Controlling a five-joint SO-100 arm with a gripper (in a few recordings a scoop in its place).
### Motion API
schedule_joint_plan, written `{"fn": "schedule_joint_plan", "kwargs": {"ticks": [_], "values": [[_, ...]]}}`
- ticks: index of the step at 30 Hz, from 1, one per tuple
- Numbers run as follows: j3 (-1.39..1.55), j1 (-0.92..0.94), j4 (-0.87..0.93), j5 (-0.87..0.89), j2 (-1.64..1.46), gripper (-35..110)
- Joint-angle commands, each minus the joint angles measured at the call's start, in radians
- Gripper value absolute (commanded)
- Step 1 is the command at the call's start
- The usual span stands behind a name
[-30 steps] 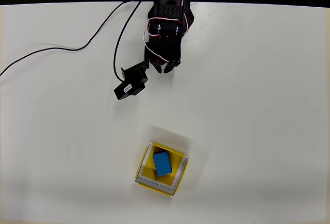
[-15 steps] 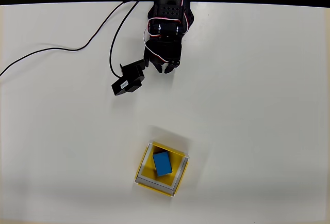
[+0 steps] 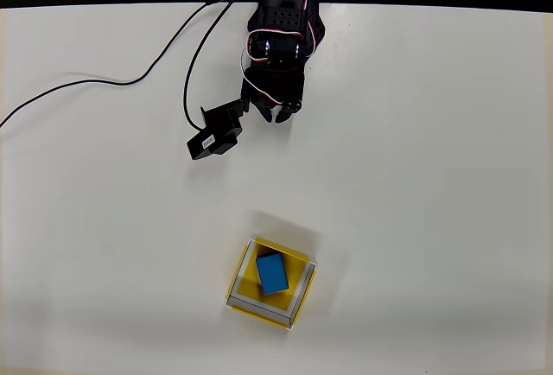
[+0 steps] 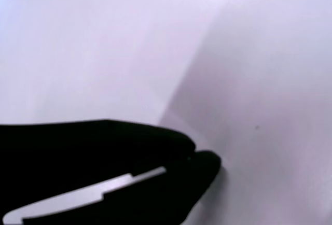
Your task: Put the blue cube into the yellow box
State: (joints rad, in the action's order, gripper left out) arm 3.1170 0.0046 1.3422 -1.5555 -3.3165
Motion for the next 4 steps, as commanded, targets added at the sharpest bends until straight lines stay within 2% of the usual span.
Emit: {"fn": "schedule_joint_plan", "kwargs": {"ticks": [1, 4], "values": [[0.028, 0.009, 0.011, -0.008, -0.025, 0], [0.028, 0.009, 0.011, -0.008, -0.025, 0]]}}
